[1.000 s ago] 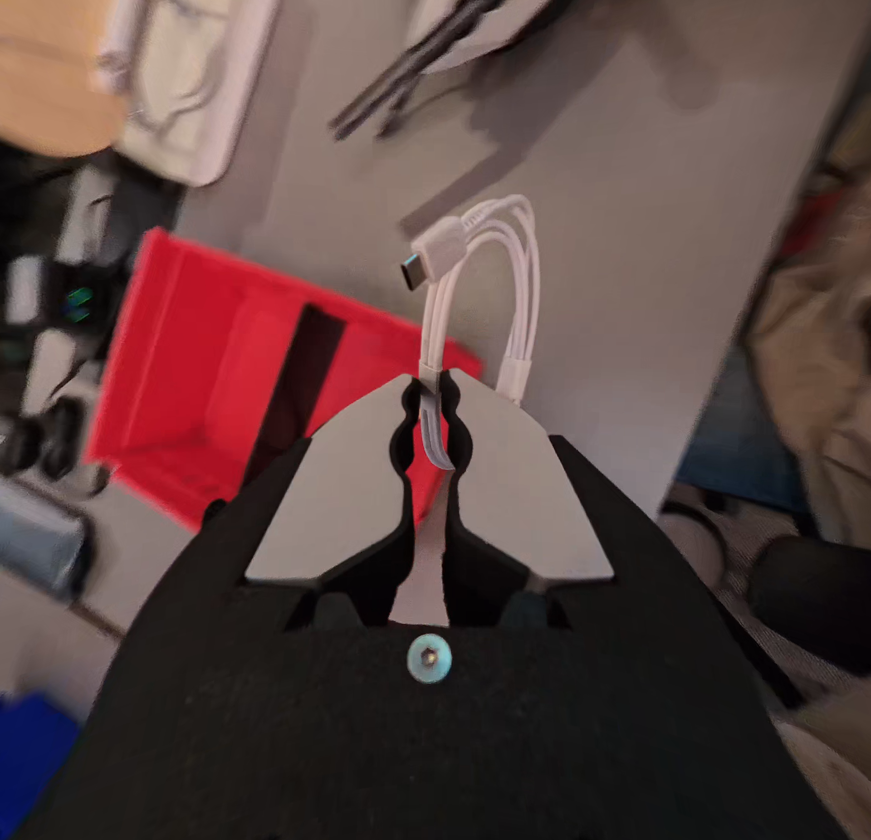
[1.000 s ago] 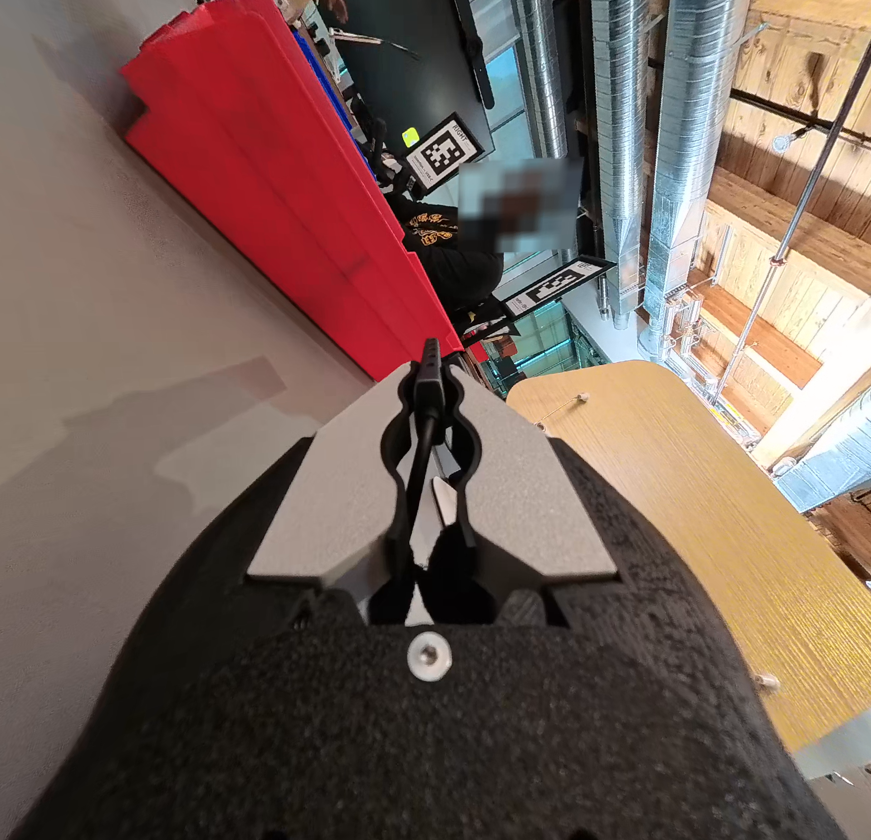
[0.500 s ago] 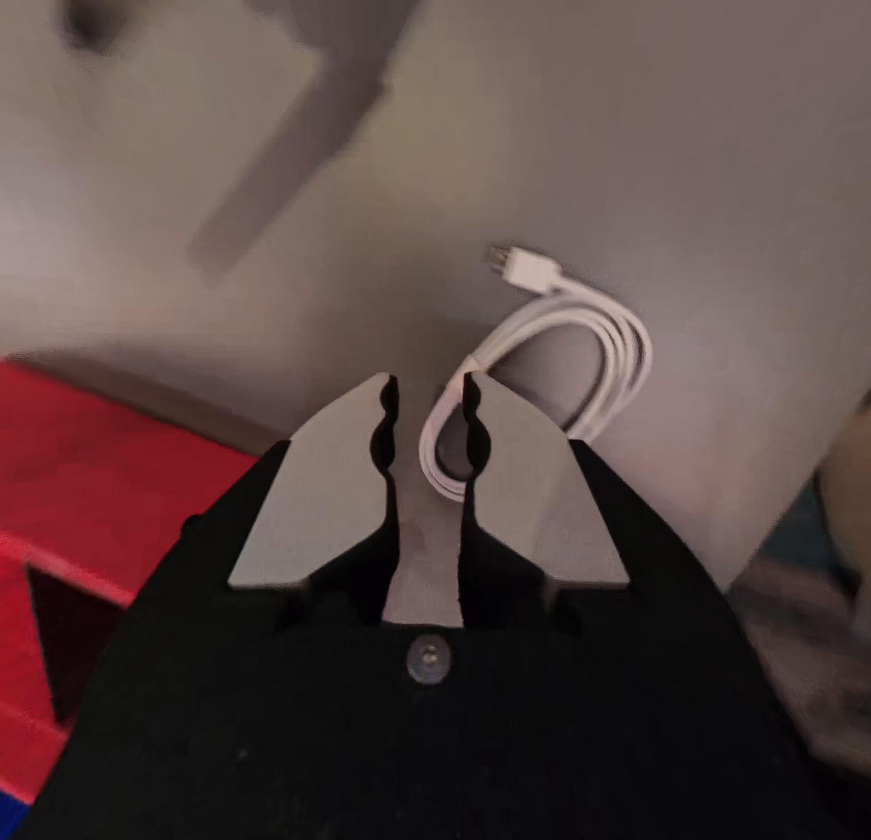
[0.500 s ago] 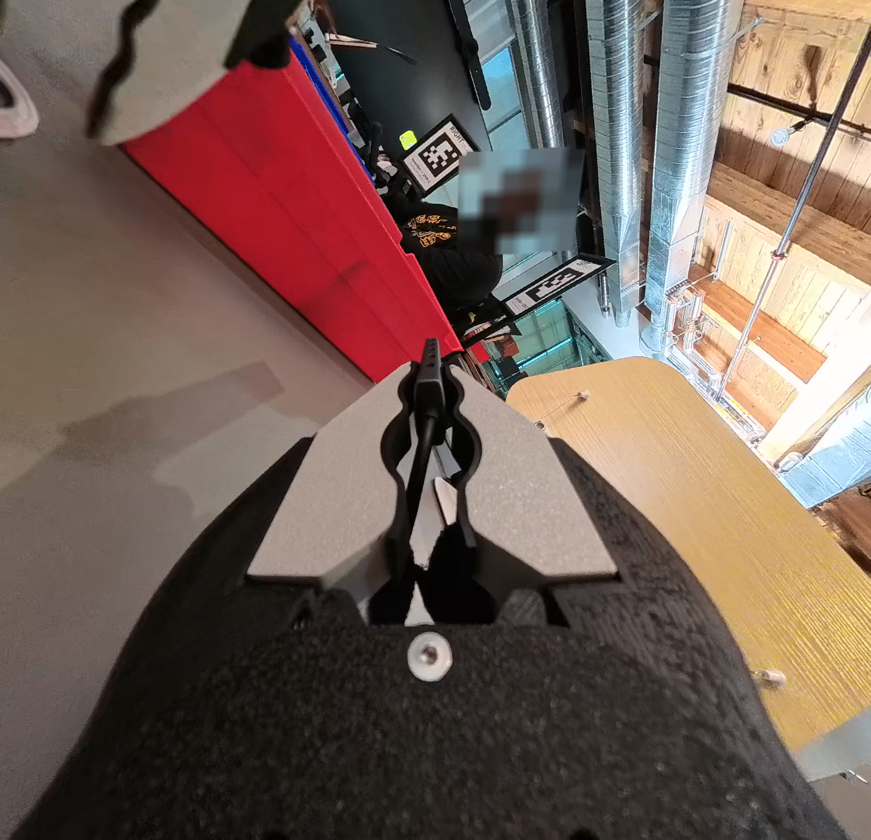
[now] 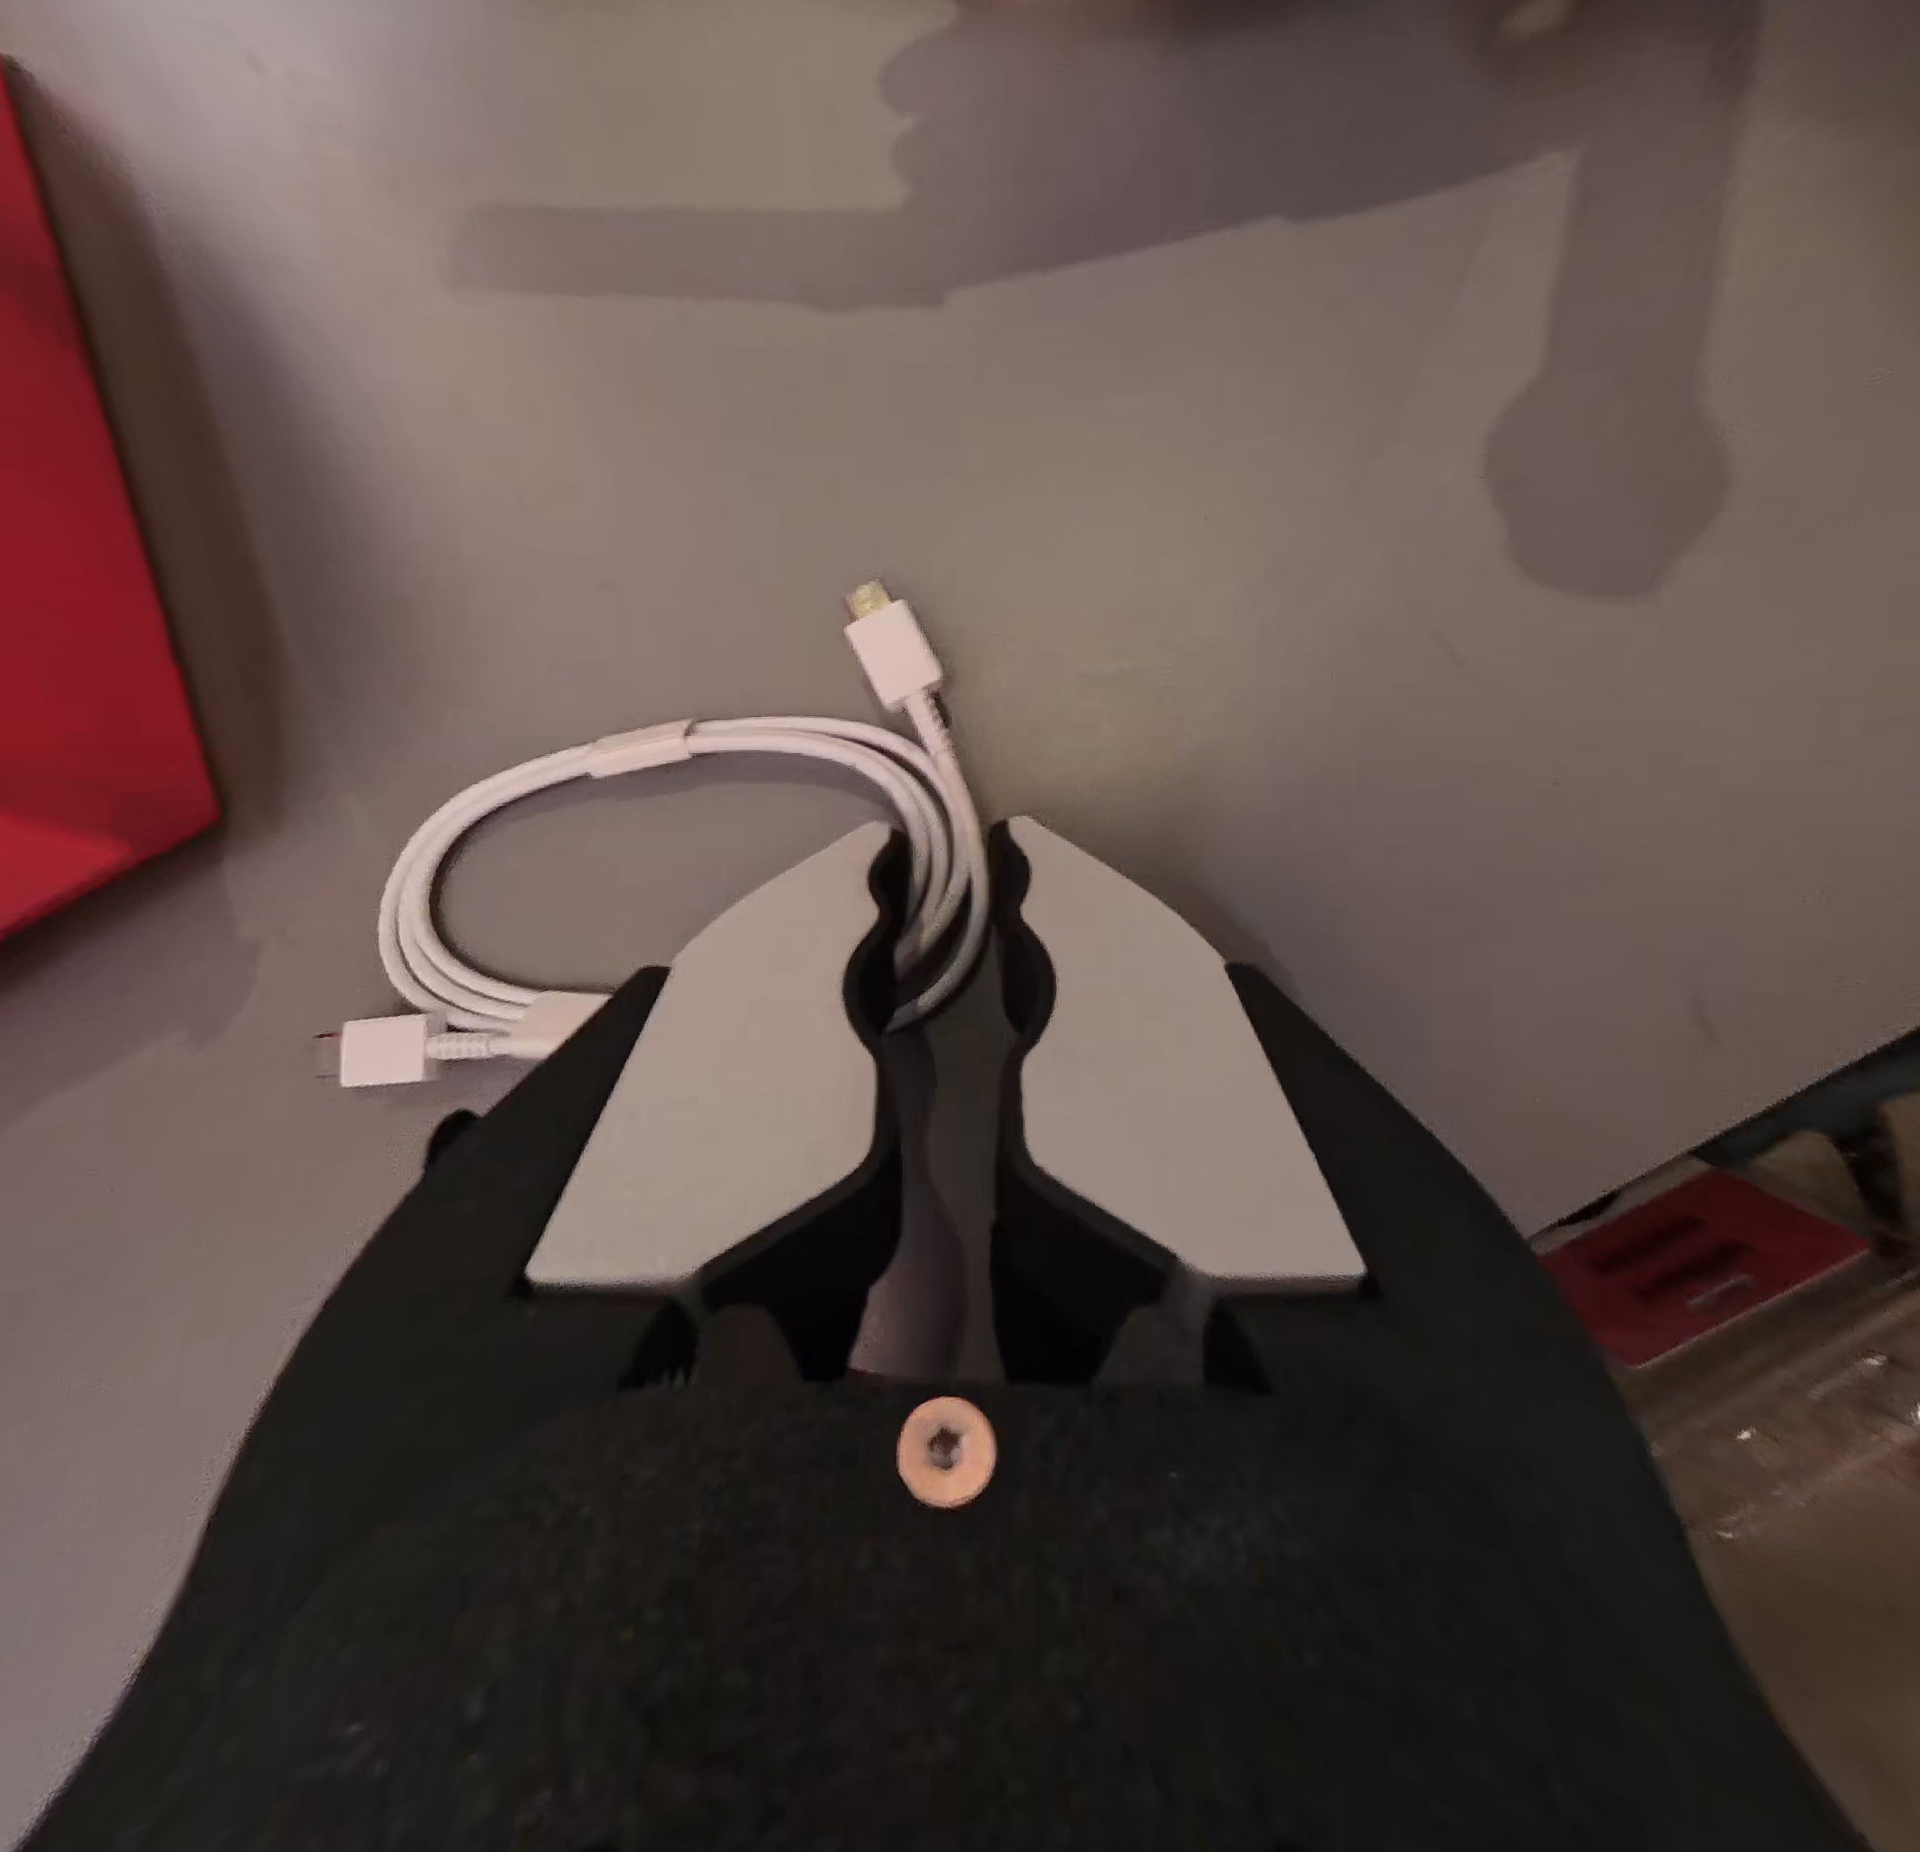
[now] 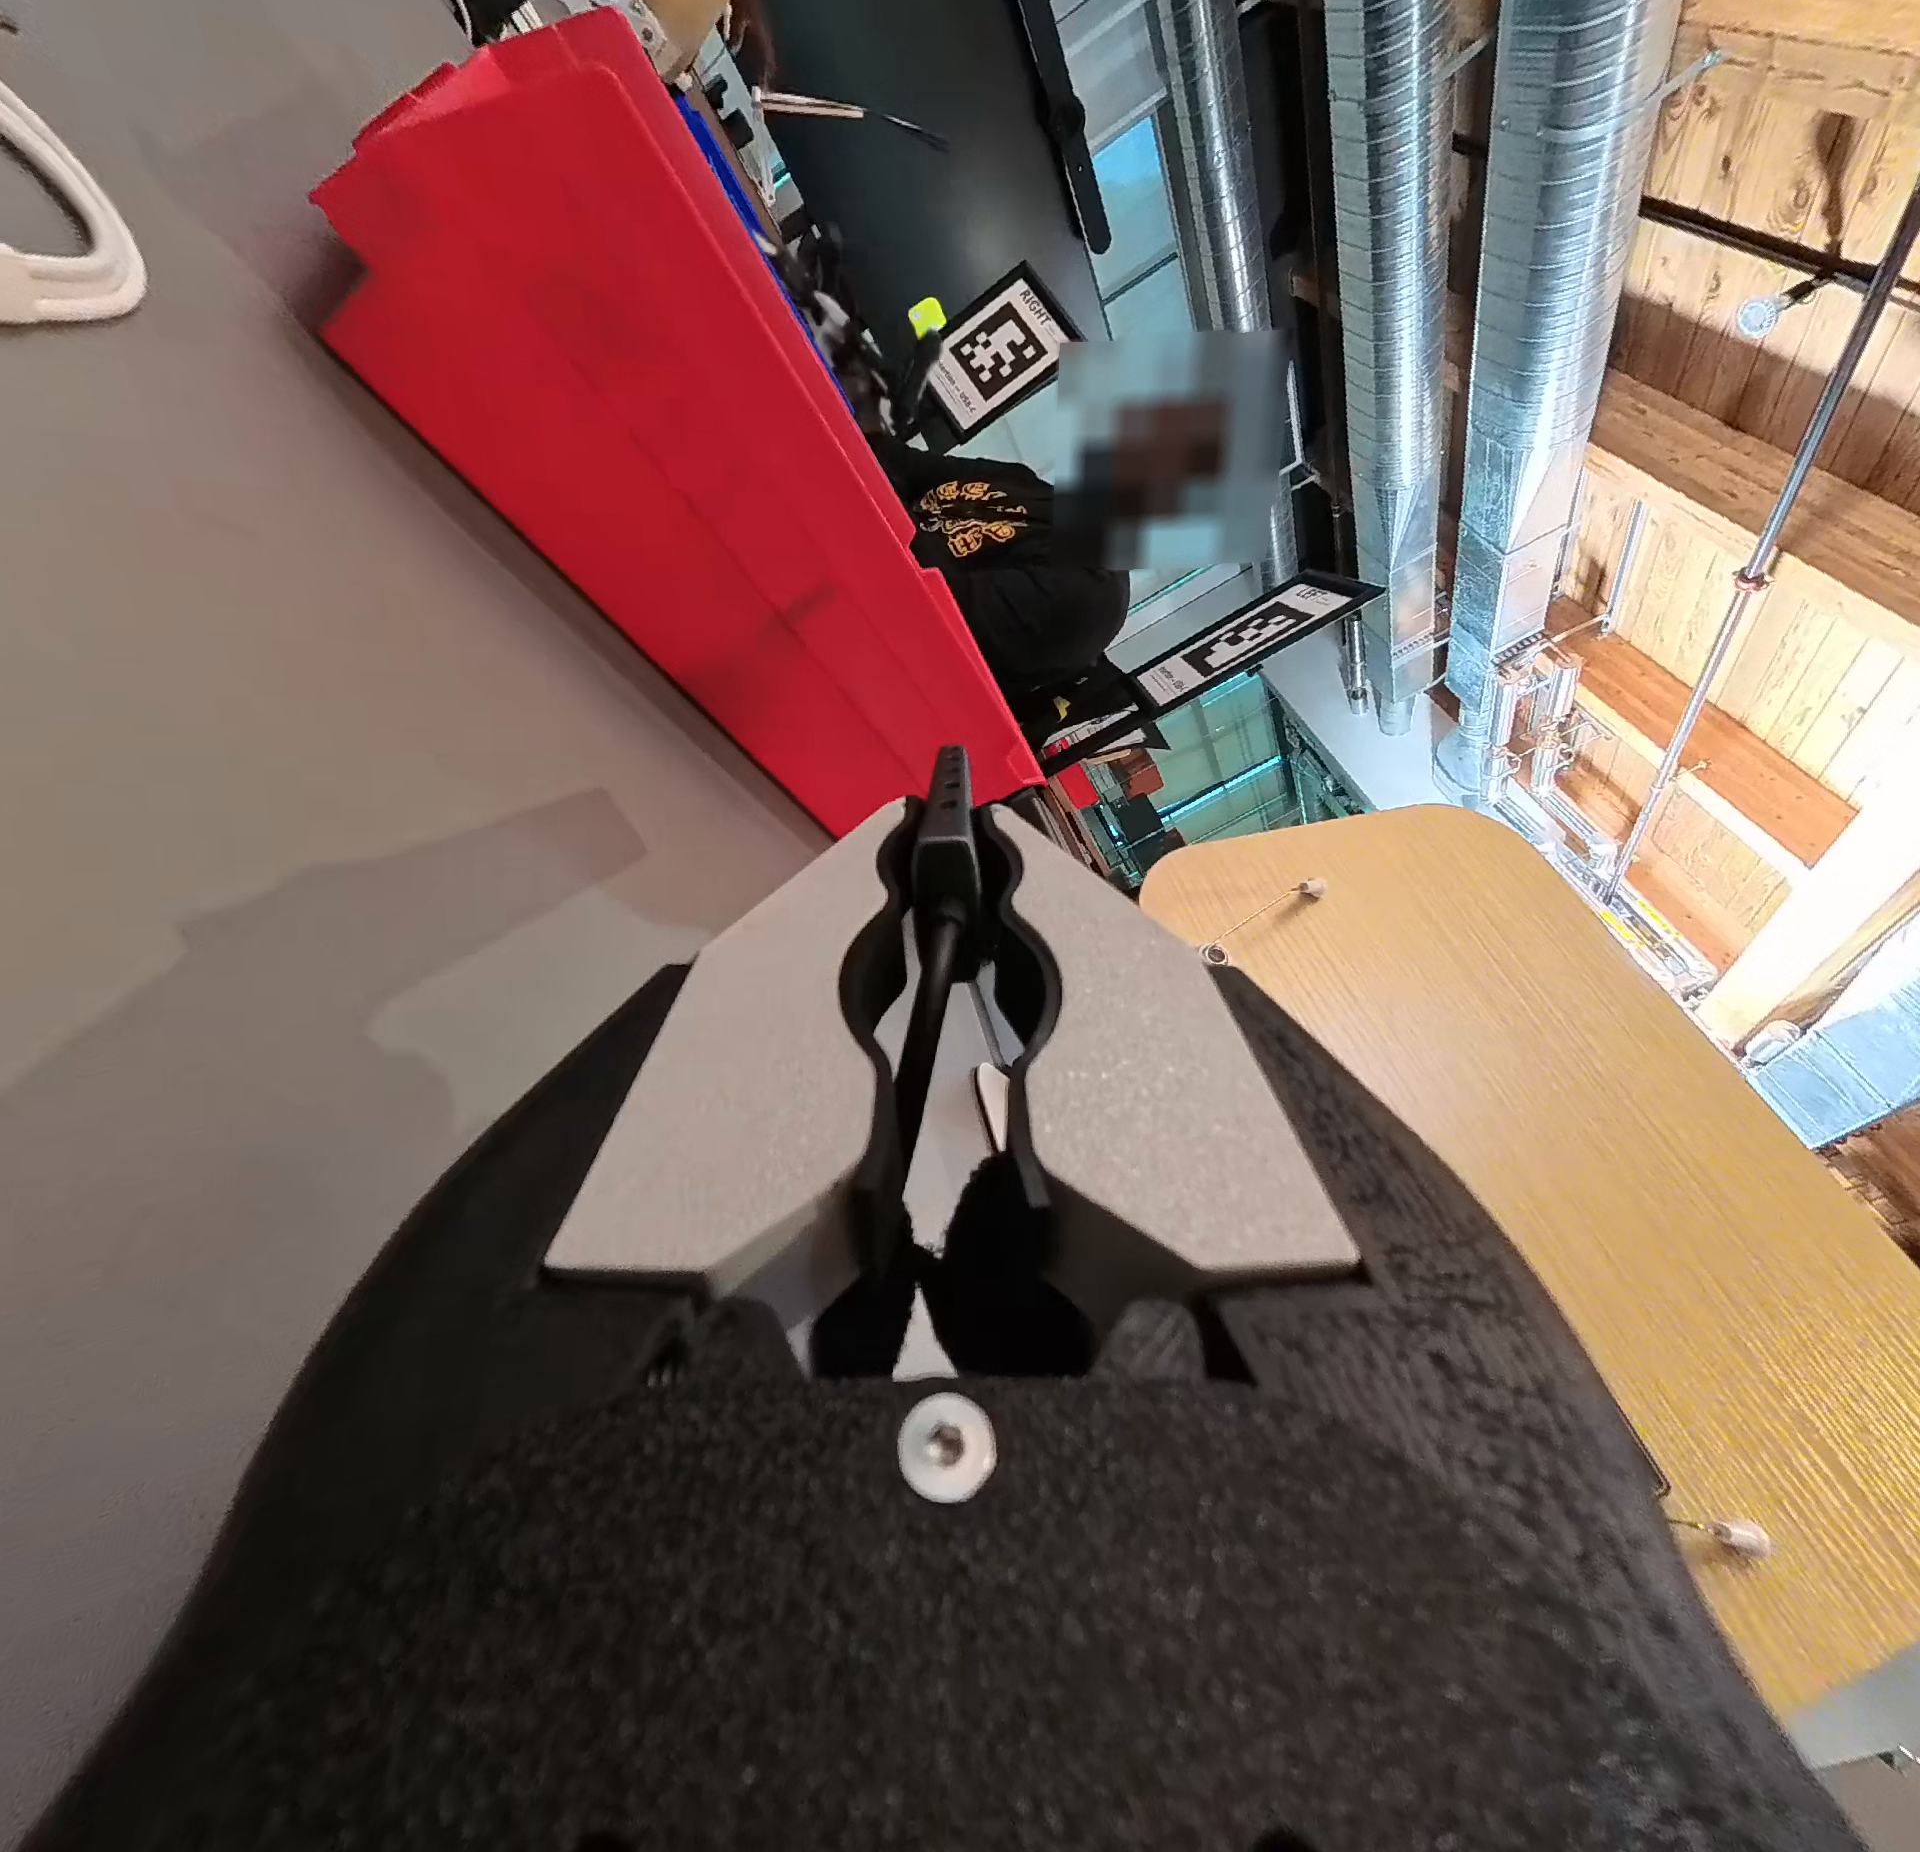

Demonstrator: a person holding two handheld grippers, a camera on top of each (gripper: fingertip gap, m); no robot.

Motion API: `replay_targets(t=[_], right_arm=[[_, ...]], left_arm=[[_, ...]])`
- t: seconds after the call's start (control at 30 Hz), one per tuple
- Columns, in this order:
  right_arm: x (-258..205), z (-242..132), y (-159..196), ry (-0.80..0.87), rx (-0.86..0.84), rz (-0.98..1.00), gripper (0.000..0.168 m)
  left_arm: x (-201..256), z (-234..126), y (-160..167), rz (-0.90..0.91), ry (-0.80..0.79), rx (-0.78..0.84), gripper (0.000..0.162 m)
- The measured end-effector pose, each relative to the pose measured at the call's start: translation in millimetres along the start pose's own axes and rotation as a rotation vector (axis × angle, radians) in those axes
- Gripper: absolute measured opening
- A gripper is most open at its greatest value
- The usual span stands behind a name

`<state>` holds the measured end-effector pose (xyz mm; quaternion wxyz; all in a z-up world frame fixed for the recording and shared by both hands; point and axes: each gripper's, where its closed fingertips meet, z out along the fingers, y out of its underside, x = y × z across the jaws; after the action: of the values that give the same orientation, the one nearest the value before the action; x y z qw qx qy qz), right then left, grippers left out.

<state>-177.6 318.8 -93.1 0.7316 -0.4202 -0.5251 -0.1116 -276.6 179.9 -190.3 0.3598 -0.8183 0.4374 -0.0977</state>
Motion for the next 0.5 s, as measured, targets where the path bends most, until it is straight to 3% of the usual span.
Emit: replay_targets(t=[0.27,0.5], right_arm=[[-2,0,2,-0.012,-0.008,0.001,0.008],[-3,0,3,-0.016,-0.013,-0.001,0.008]], left_arm=[[-3,-5,-3,0.001,0.018,0.016,0.006],[18,-11,-14,0.099,0.159,0.071,0.006]])
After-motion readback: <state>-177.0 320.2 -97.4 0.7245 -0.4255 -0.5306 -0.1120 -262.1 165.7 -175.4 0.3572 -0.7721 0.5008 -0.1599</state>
